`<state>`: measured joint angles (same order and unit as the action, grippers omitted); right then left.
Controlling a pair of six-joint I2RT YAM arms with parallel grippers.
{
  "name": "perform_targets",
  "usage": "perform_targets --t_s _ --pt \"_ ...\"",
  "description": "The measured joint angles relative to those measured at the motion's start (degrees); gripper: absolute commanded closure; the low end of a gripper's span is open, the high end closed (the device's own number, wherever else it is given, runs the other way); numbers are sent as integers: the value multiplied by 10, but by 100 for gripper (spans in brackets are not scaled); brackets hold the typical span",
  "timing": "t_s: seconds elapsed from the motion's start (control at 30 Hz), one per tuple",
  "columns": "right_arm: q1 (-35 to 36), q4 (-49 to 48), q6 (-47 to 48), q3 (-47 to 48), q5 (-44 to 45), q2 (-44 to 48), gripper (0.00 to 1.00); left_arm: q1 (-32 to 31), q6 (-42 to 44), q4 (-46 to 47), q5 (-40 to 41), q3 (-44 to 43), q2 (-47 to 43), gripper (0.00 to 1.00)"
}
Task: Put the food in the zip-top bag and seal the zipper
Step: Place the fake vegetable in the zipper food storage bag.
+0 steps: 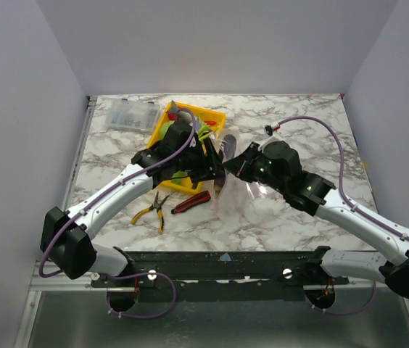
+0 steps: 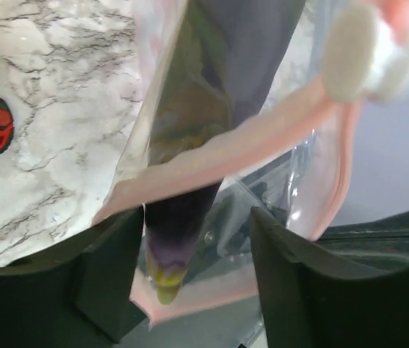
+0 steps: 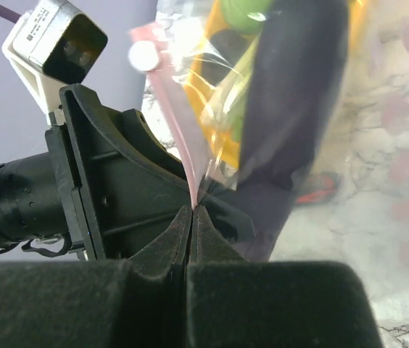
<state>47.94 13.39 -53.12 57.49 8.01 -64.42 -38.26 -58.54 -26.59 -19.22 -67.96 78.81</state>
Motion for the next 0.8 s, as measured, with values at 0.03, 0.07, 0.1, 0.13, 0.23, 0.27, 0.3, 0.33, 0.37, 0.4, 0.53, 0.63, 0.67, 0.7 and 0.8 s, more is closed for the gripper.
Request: perform_targets --t_s 0.03,0.07,0.1,0.13,0.23,0.27,0.3,0.33,0.37,0.4,0.53,0.63,0.67,0.7,0.8 --pt "0 0 0 0 0 -1 100 1 4 -5 3 0 0 32" --pt "0 -1 0 0 0 -1 100 3 7 -9 5 0 0 29" --pt "0 -1 -1 0 0 -1 100 3 10 -13 7 1 -1 28" --pt "0 -1 -3 0 0 -1 100 3 12 -16 8 2 -2 27" --pt "-1 -1 -7 1 -2 -2 100 4 19 -27 7 10 -16 27" --pt "-3 -1 -8 3 -4 -3 100 4 22 -32 6 11 -22 27" --pt "-4 -2 -9 4 -5 -3 100 4 26 -36 5 12 -29 27" --pt "-4 -3 -9 4 -6 -4 100 4 31 -40 3 14 -37 27" --pt "-5 -3 -9 4 -6 -4 100 4 41 -49 -3 14 -50 27" --pt "-7 -3 -9 4 -7 -5 100 4 46 -54 -9 13 -62 27" --pt "-8 -2 -9 4 -12 -9 100 4 81 -81 -44 0 -104 32" --pt "-12 -2 -8 4 -15 -9 100 4 106 -105 -61 -23 -117 43" --pt "-13 -2 -8 4 -16 -9 100 4 115 -113 -61 -29 -120 47" --pt "-14 -2 -8 4 -17 -9 100 4 124 -122 -60 -33 -127 47" --pt "-16 -3 -8 4 -19 -7 100 4 147 -149 -36 -34 -144 40"
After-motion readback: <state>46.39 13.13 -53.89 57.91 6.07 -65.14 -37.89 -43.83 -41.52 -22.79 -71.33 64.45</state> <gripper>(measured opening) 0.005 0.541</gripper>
